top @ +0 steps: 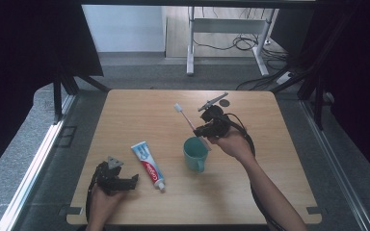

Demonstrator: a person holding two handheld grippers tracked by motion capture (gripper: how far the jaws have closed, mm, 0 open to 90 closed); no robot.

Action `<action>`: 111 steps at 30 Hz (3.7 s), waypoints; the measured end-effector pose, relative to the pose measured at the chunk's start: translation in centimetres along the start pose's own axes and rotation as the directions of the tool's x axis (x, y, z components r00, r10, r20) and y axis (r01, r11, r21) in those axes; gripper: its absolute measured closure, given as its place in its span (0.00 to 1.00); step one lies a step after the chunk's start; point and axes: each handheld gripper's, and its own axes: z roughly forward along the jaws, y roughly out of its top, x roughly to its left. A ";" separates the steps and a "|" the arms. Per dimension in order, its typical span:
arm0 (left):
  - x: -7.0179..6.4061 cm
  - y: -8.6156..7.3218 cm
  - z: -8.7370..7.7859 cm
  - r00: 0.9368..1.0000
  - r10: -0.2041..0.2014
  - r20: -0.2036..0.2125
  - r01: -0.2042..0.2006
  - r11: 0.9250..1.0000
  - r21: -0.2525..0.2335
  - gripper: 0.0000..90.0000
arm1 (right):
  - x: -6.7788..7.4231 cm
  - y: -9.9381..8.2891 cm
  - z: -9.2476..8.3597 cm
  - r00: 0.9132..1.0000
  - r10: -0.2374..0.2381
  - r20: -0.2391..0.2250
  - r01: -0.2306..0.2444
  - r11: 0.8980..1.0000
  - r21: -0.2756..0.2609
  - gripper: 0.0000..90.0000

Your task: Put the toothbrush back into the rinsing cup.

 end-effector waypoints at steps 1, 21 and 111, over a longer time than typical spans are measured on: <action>0.0 0.0 0.0 1.000 0.000 0.001 0.000 1.000 0.001 0.00 | 0.0 0.1 0.1 1.000 0.000 0.000 0.000 1.000 -0.001 0.93; 0.0 0.0 0.0 1.000 -0.002 0.000 0.002 1.000 0.000 0.00 | 0.9 -0.4 3.3 1.000 -0.010 -0.012 0.010 1.000 -0.017 0.93; 0.0 0.0 0.0 1.000 0.000 0.001 0.000 1.000 0.000 0.00 | 1.1 -4.5 3.7 0.998 -0.067 -0.017 0.067 0.998 -0.022 0.48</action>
